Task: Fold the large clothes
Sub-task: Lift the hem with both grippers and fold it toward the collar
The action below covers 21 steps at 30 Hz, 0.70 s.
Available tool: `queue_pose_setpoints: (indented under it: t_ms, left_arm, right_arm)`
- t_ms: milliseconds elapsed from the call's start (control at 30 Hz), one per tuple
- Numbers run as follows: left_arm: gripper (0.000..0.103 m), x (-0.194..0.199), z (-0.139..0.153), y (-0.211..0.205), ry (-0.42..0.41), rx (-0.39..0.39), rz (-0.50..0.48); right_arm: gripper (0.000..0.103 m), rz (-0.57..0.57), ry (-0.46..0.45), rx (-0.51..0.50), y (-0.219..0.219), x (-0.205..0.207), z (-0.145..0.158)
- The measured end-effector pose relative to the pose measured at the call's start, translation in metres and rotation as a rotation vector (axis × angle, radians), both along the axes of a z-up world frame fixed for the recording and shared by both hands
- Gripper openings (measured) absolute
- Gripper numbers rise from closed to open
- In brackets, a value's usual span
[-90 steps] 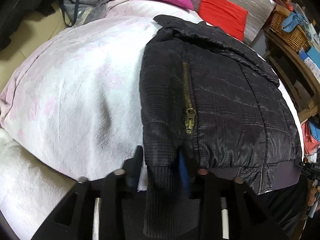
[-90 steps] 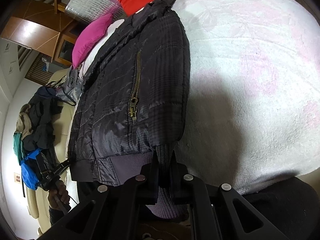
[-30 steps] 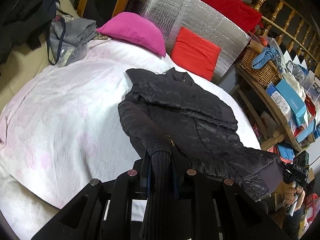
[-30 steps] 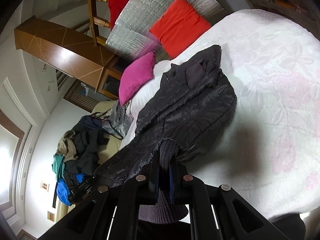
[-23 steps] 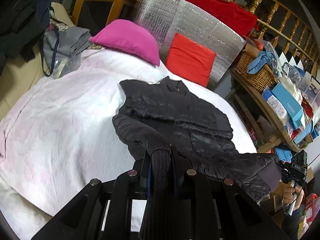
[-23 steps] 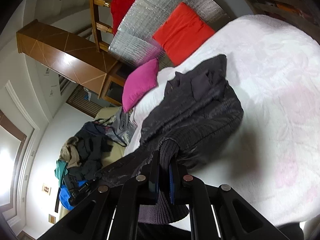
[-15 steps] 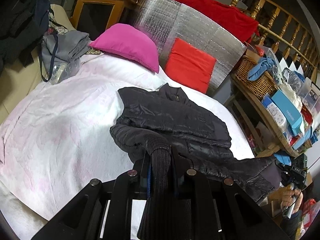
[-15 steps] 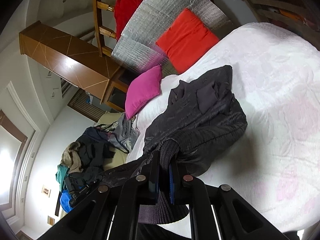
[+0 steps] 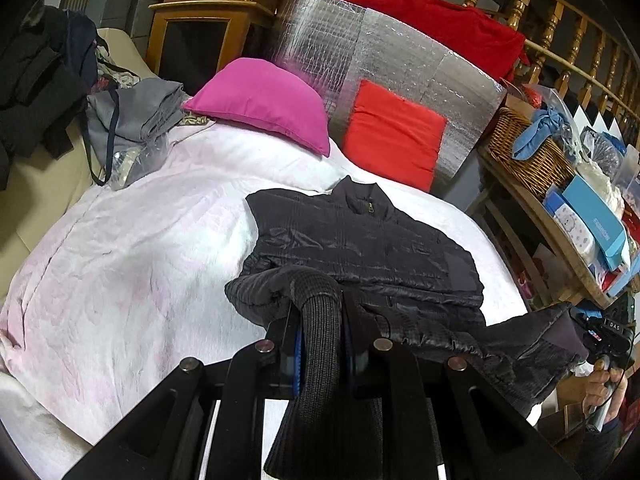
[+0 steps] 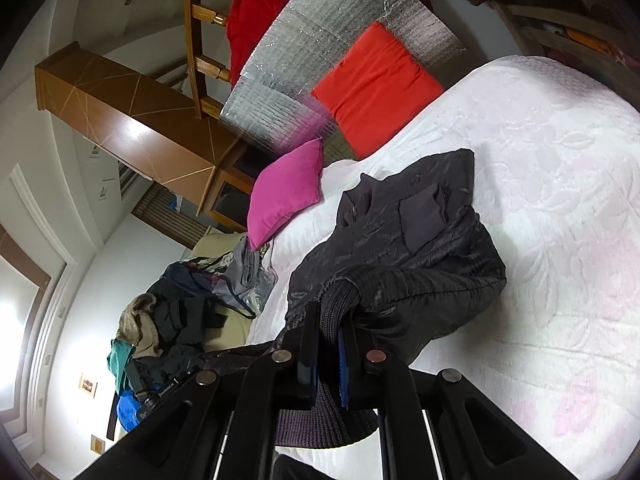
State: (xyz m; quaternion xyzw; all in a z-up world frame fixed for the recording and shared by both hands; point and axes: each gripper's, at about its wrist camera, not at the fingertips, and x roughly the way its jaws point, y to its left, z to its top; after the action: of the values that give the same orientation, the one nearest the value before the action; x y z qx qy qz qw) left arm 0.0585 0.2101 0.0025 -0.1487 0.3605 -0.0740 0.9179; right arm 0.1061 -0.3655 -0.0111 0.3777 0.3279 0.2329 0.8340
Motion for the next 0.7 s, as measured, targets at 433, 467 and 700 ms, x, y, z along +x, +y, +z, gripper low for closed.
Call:
queue_pose_setpoints:
  t_ms: [433, 467, 700]
  left_arm:
    - [0.017, 0.013, 0.006, -0.004, -0.011, 0.020, -0.006]
    - [0.017, 0.015, 0.007, -0.004, -0.012, 0.024, -0.008]
    - [0.017, 0.044, 0.017, -0.003, -0.015, 0.047, -0.008]
  right_arm:
    - [0.008, -0.011, -0.010, -0.017, 0.003, 0.018, 0.012]
    - [0.008, -0.016, -0.012, -0.016, 0.004, 0.020, 0.013]
    - [0.008, -0.033, -0.033, -0.005, 0.006, 0.041, 0.025]
